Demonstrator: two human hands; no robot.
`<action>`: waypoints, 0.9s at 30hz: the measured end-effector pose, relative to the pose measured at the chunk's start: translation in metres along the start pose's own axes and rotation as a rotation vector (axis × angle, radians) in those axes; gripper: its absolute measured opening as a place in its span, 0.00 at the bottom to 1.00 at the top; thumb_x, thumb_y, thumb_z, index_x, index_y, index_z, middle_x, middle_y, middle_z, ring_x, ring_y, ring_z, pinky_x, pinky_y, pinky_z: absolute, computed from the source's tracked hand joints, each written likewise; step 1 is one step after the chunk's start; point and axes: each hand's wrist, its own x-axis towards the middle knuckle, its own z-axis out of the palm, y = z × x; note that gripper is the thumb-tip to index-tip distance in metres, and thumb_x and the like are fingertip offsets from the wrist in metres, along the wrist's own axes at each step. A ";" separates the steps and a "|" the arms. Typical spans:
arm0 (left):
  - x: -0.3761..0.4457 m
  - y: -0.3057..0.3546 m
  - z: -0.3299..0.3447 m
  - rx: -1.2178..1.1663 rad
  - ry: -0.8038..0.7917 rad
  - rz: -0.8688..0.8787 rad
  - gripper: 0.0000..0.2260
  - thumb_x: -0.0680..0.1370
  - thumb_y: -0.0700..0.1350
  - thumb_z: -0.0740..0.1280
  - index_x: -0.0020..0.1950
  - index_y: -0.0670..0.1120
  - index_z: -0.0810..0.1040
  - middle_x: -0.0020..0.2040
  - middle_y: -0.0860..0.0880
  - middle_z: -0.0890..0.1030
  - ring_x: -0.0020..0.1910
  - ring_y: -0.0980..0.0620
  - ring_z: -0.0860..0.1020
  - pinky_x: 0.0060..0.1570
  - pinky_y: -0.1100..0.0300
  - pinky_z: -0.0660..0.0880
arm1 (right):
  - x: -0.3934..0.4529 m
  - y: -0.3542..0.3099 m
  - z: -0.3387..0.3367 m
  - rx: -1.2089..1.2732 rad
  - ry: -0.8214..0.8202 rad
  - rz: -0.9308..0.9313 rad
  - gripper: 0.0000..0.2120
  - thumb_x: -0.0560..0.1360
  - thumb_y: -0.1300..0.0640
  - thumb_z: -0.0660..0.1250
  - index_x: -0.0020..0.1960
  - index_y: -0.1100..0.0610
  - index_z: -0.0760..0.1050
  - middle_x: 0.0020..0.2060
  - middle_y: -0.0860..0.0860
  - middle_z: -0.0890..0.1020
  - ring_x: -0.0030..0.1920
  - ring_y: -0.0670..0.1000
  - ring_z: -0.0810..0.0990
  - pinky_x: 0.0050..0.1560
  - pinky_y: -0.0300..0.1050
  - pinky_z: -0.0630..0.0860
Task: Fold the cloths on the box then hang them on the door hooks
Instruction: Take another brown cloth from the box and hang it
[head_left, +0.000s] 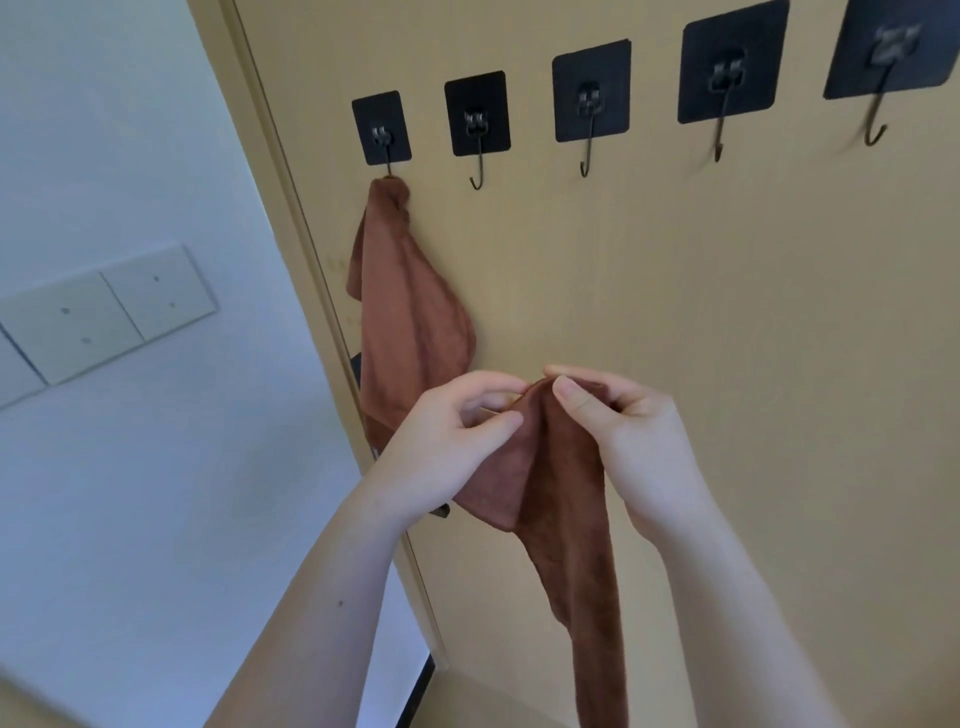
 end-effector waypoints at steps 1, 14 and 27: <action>0.008 -0.003 -0.003 0.008 -0.006 0.016 0.10 0.81 0.45 0.69 0.55 0.61 0.83 0.53 0.55 0.85 0.55 0.54 0.83 0.63 0.48 0.78 | 0.005 0.001 0.003 -0.010 0.010 0.000 0.07 0.79 0.58 0.72 0.54 0.51 0.87 0.47 0.47 0.89 0.52 0.44 0.86 0.55 0.37 0.80; 0.102 -0.004 -0.058 -0.071 -0.143 0.223 0.11 0.81 0.43 0.69 0.56 0.59 0.84 0.54 0.61 0.84 0.56 0.62 0.81 0.62 0.60 0.77 | 0.076 -0.018 0.059 -0.131 0.167 -0.152 0.09 0.79 0.58 0.71 0.54 0.47 0.87 0.51 0.45 0.87 0.54 0.41 0.84 0.58 0.39 0.77; 0.158 0.000 -0.072 0.041 0.023 0.504 0.03 0.78 0.46 0.72 0.45 0.53 0.84 0.48 0.58 0.76 0.50 0.56 0.79 0.52 0.63 0.75 | 0.105 -0.037 0.078 -0.122 0.220 -0.254 0.05 0.75 0.57 0.75 0.42 0.50 0.87 0.38 0.48 0.87 0.40 0.44 0.84 0.42 0.34 0.78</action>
